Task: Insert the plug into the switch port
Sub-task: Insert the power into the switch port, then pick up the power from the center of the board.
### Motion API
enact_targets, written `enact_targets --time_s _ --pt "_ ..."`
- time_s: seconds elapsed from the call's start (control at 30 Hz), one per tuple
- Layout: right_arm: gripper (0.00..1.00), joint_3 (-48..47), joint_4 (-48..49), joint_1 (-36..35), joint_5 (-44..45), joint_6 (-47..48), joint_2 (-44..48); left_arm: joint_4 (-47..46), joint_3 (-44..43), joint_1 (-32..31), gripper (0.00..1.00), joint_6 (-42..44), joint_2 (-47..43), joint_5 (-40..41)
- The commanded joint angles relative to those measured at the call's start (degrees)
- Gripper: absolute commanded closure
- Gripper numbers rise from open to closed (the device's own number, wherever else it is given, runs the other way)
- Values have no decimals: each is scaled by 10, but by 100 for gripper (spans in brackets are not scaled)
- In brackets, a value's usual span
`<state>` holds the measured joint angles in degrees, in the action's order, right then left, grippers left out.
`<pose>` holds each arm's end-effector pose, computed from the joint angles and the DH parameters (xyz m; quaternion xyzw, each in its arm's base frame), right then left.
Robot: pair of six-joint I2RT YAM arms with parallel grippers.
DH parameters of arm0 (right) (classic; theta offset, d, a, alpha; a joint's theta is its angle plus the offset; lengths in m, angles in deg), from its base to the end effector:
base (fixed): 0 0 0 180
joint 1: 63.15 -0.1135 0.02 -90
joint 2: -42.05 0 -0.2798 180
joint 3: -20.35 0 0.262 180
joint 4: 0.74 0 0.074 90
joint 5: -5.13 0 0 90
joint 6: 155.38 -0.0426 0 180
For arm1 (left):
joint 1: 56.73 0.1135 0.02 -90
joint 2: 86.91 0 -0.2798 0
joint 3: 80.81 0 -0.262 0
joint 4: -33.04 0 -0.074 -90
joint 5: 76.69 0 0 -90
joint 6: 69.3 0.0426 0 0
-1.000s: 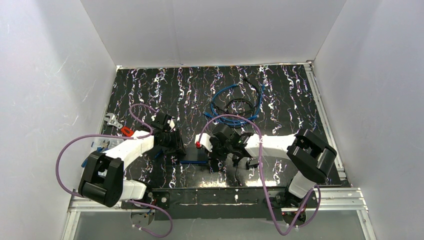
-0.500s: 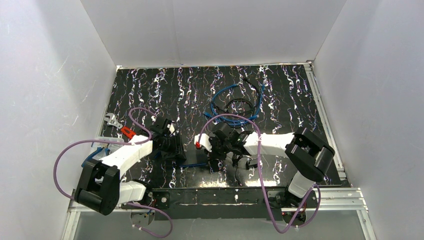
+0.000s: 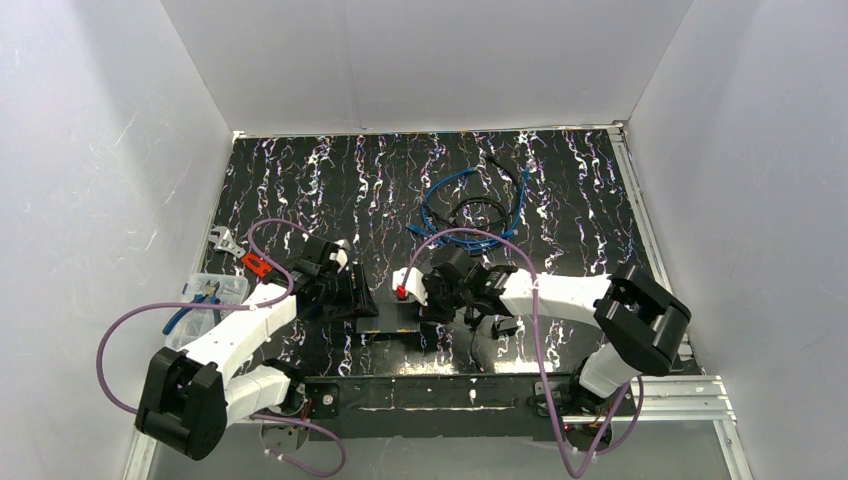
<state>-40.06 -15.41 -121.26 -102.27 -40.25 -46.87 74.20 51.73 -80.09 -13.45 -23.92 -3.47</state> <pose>0.1628 0.2857 0.1897 -0.6474 0.6382 0.2446 0.3372 0.1864 -0.0939 0.1967 -0.0475 0.9475 -0.2590 0.1813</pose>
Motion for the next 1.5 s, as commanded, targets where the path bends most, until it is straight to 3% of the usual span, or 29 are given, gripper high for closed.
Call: enact_targets --time_s 0.0,0.3,0.53,0.73,0.83,1.1,1.47 --pt "66 12 0 -6 21 -14 40 15 -7 -5 43 -6 -29 -14" --pt "62 32 -61 0 166 -96 153 26 -8 -5 40 -4 -54 -12" --pt "55 32 -122 21 292 -224 274 34 -13 -5 27 -2 -85 -13" --pt "48 -12 -265 41 332 -352 300 42 -31 -5 14 -3 -108 -31" --pt "47 -28 -337 43 328 -399 310 48 -42 -5 2 -1 -118 -45" --pt "41 -6 -432 43 305 -528 393 49 -49 -5 2 11 -147 -70" --pt "41 53 -467 43 234 -590 454 40 -51 -4 2 27 -146 -128"
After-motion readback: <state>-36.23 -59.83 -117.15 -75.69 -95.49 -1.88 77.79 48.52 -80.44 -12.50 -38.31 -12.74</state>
